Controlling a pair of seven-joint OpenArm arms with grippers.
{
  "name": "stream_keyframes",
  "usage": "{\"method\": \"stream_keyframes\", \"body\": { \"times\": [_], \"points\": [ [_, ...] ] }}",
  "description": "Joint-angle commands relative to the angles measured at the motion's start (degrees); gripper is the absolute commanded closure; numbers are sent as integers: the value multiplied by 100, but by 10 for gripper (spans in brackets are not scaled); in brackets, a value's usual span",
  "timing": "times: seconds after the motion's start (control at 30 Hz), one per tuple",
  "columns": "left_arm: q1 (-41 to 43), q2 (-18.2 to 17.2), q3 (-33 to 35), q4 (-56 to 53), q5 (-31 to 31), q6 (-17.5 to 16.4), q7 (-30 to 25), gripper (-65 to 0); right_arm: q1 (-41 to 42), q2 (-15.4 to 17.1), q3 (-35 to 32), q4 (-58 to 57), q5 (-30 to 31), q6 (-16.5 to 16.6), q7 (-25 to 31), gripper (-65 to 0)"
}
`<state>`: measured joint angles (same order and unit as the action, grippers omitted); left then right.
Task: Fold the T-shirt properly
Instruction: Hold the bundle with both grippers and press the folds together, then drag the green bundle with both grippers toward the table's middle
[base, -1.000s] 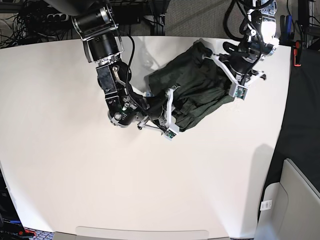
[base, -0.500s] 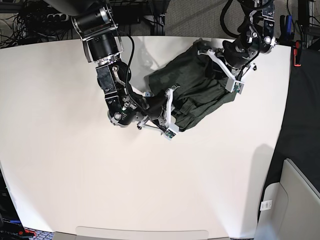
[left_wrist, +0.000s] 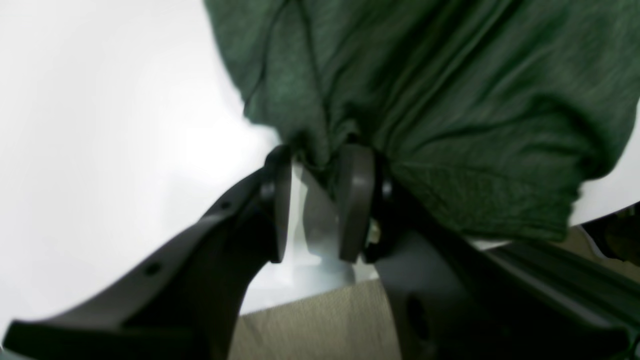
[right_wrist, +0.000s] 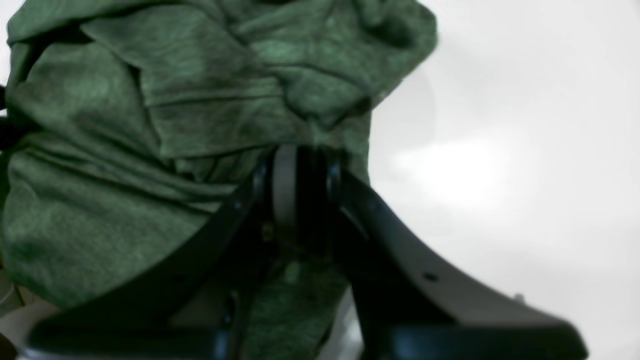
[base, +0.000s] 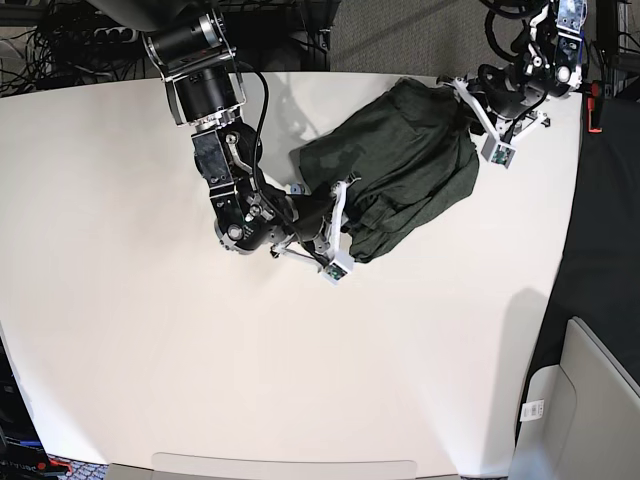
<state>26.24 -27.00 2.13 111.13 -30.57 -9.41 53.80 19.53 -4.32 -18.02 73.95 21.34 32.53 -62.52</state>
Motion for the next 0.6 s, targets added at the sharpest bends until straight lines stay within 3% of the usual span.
{"method": "stream_keyframes", "body": {
  "times": [0.0,0.1,0.3,0.5,0.57],
  "points": [
    [-17,-73,-33,100,-7,-4,-110,-139,126,-47,-4,117,112,21,103,-51],
    [-17,-82,-138,302,-7,13,-101,-139,109,-47,4,222,147,21,103,-51],
    [273,-38,-1009,707,-16,13,-101,-139,-120,128,31,1383,437,39,103,-51],
    [475,-20,-1053,707,-33,13,-101,-139,-305,172,646,1585,437,39,129,-51],
    [493,164,-1035,698,-42,-4,-101,-139,-305,295,743,1541,411,21,129,-51]
  ]
}}
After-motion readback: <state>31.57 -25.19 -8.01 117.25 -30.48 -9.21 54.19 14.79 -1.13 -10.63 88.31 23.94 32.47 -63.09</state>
